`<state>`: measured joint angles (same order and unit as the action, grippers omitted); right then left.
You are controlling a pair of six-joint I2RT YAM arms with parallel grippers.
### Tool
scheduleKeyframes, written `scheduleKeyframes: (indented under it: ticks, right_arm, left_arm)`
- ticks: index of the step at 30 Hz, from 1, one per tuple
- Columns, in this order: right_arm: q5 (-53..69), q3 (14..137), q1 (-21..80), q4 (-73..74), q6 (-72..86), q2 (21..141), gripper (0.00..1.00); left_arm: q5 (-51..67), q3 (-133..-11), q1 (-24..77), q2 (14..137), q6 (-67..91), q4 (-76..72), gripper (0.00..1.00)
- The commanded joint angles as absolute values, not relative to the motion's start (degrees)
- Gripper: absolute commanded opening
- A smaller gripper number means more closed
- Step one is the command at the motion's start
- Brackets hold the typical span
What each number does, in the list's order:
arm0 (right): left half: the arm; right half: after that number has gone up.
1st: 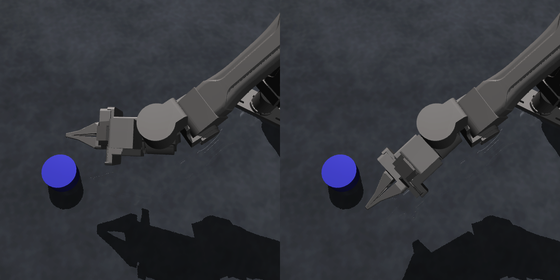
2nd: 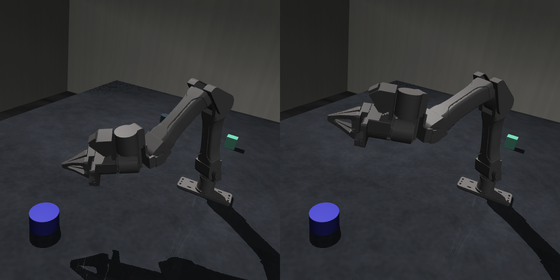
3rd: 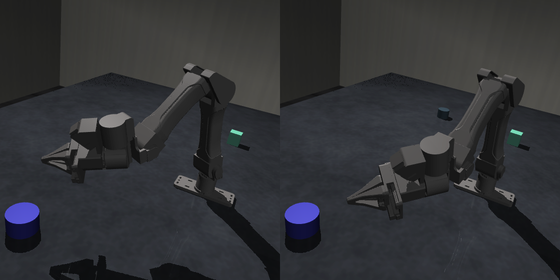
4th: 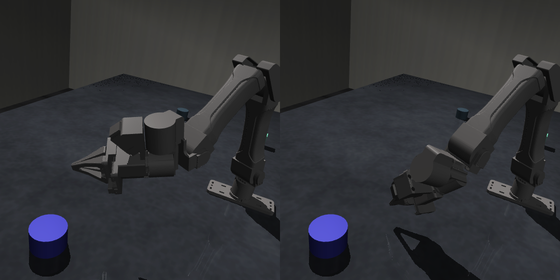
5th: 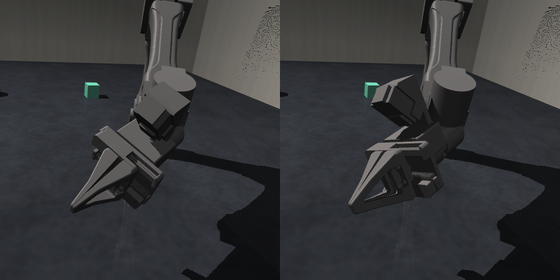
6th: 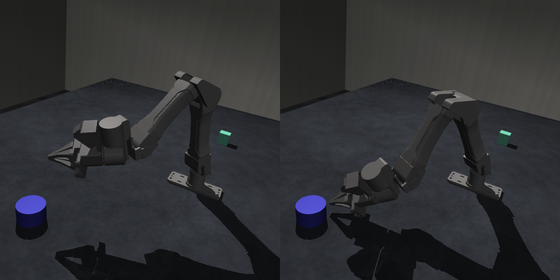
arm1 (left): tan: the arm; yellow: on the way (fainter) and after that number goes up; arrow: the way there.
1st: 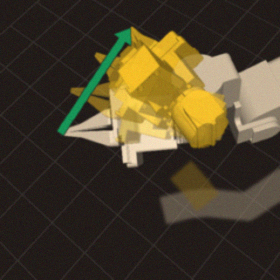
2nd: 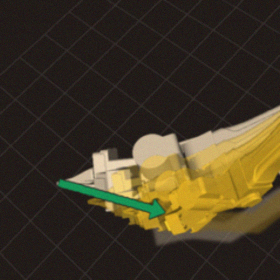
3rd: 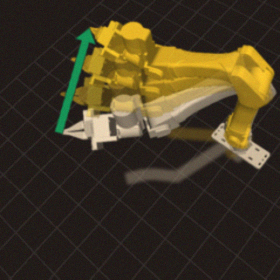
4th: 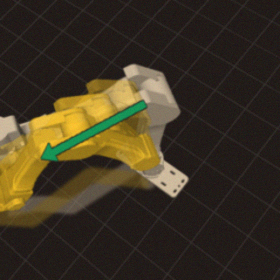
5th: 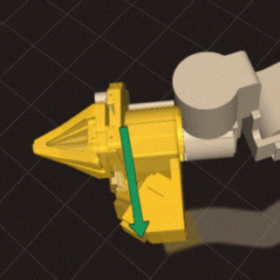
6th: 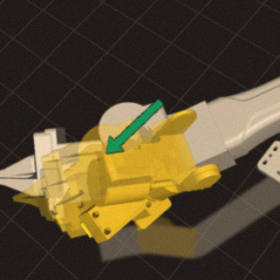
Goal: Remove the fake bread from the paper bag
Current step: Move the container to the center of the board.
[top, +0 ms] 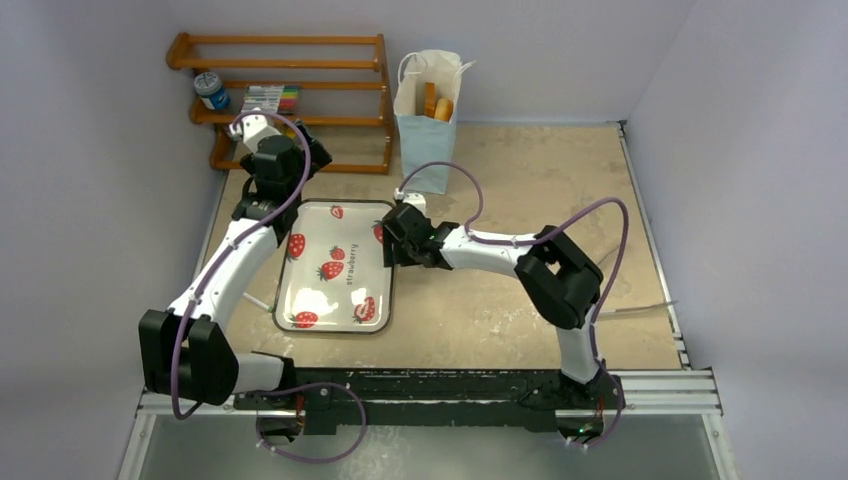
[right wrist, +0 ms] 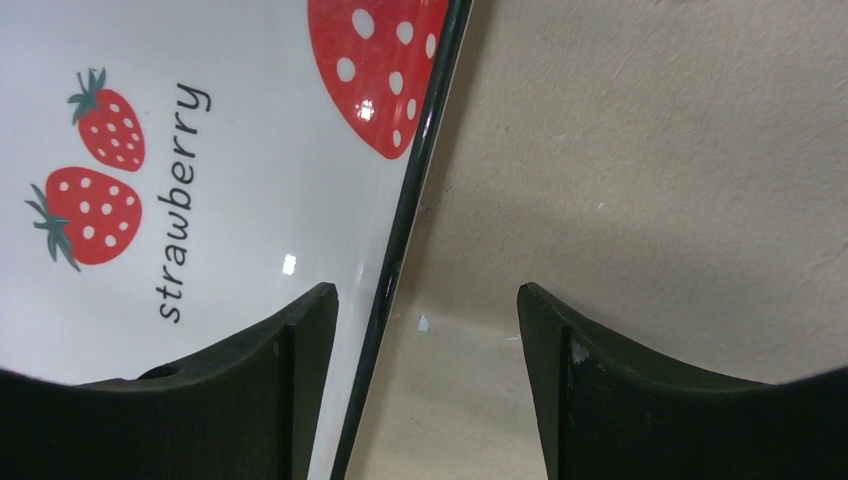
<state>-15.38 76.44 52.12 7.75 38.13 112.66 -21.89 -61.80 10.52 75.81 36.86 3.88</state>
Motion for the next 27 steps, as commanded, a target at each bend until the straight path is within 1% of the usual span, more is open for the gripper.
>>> scheduleKeyframes:
  ticks: [1, 4, 7, 11, 13, 15, 16, 20, 23, 27]
  right_arm:
    - [-14.7, 79.0, 53.3, 6.5, 40.1, 114.5, 0.68]
    - [-14.9, 81.1, 54.0, 7.9, 40.1, 117.1, 0.63]
    - [-15.7, 83.5, 54.4, 10.3, 40.0, 119.5, 0.52]
    - [-16.4, 85.1, 54.9, 13.1, 40.4, 121.4, 0.35]
    - [-16.7, 84.9, 55.2, 14.4, 41.1, 121.4, 0.23]
    - [-16.6, 83.6, 55.4, 15.2, 42.5, 120.8, 0.07]
    - [-16.6, 82.6, 55.4, 15.3, 43.3, 120.3, 0.01]
    - [-16.6, 78.6, 55.4, 16.9, 46.9, 117.6, 0.00]
    - [-16.5, 72.8, 55.4, 18.6, 50.9, 111.9, 0.00]
    - [-19.5, 65.7, 55.2, 22.7, 56.9, 104.5, 0.00]
  left_arm:
    - [-24.8, -61.4, 10.5, 73.4, 37.0, 2.7, 0.99]
    - [-25.1, -61.2, 10.5, 73.2, 37.2, 2.2, 0.99]
    - [-25.7, -60.9, 10.5, 73.1, 37.8, 1.5, 0.99]
    - [-26.6, -60.4, 10.5, 72.3, 38.2, 0.8, 0.99]
    - [-26.9, -60.1, 10.5, 71.7, 38.4, 0.5, 0.99]
    - [-27.1, -59.8, 10.5, 71.2, 38.7, 0.3, 0.99]
    - [-27.3, -59.7, 10.5, 71.0, 38.8, 0.2, 0.99]
    - [-27.4, -59.3, 10.5, 70.5, 39.6, 0.0, 0.99]
    - [-27.8, -59.2, 10.5, 70.3, 40.1, 0.1, 0.98]
    - [-28.2, -59.2, 10.5, 70.4, 41.4, -0.7, 0.98]
